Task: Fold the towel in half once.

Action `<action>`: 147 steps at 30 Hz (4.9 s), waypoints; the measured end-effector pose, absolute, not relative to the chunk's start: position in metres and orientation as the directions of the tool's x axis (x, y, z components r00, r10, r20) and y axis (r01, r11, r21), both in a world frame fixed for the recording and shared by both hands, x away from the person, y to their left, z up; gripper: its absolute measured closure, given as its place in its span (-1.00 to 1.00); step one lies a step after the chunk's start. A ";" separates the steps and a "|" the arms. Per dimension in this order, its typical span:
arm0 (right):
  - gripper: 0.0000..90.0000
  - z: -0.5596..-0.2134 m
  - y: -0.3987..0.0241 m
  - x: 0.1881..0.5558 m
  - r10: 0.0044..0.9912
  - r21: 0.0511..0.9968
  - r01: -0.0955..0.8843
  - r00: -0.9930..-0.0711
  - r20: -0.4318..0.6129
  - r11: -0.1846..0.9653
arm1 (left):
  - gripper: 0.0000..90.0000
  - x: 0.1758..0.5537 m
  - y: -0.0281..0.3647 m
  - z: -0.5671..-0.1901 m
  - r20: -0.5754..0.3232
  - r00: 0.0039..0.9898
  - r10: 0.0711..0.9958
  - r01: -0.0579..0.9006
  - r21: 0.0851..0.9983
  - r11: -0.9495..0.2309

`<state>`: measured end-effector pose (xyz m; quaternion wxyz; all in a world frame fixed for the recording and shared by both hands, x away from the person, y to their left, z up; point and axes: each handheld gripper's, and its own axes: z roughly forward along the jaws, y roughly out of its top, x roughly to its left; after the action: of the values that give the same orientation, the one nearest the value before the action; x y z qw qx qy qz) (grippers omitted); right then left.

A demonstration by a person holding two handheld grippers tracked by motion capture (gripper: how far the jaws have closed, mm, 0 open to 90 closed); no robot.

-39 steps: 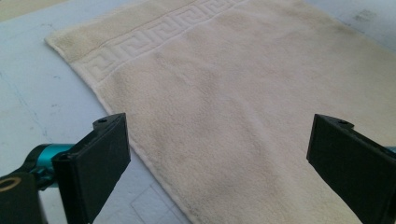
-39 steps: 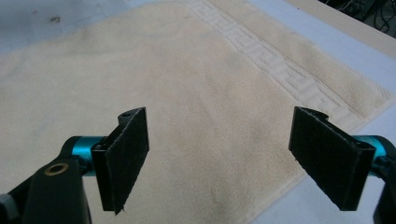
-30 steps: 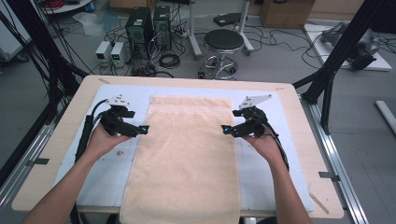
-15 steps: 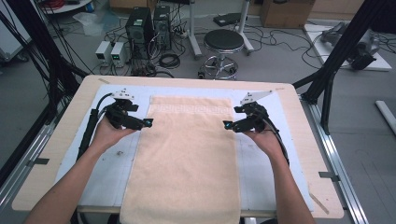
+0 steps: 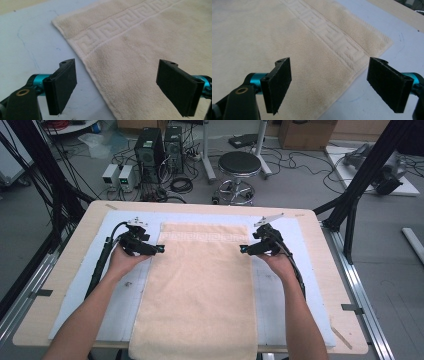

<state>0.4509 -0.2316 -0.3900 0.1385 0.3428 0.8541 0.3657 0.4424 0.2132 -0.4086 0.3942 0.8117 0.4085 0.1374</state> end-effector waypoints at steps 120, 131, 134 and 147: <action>0.85 -0.353 -0.240 0.256 0.421 0.808 0.283 -0.906 0.049 0.516 | 0.82 0.231 0.232 -0.375 0.029 0.841 0.540 0.273 0.839 -0.471; 0.53 -0.372 -0.244 0.233 0.401 0.803 0.297 -0.913 0.080 0.517 | 0.43 0.220 0.243 -0.382 0.017 0.834 0.551 0.290 0.836 -0.465; 0.48 -0.383 -0.240 0.251 0.435 0.771 0.321 -0.898 0.064 0.550 | 0.43 0.240 0.241 -0.390 -0.007 0.812 0.583 0.332 0.828 -0.452; 0.06 -0.407 -0.227 0.313 0.481 0.703 0.336 -0.877 -0.010 0.627 | 0.24 0.276 0.221 -0.410 -0.103 0.854 0.511 0.387 0.781 -0.490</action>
<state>0.3130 -0.2275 -0.4067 0.0991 0.2278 0.8964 0.3672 0.2760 0.2208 -0.4098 0.4321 0.8603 0.2610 0.0714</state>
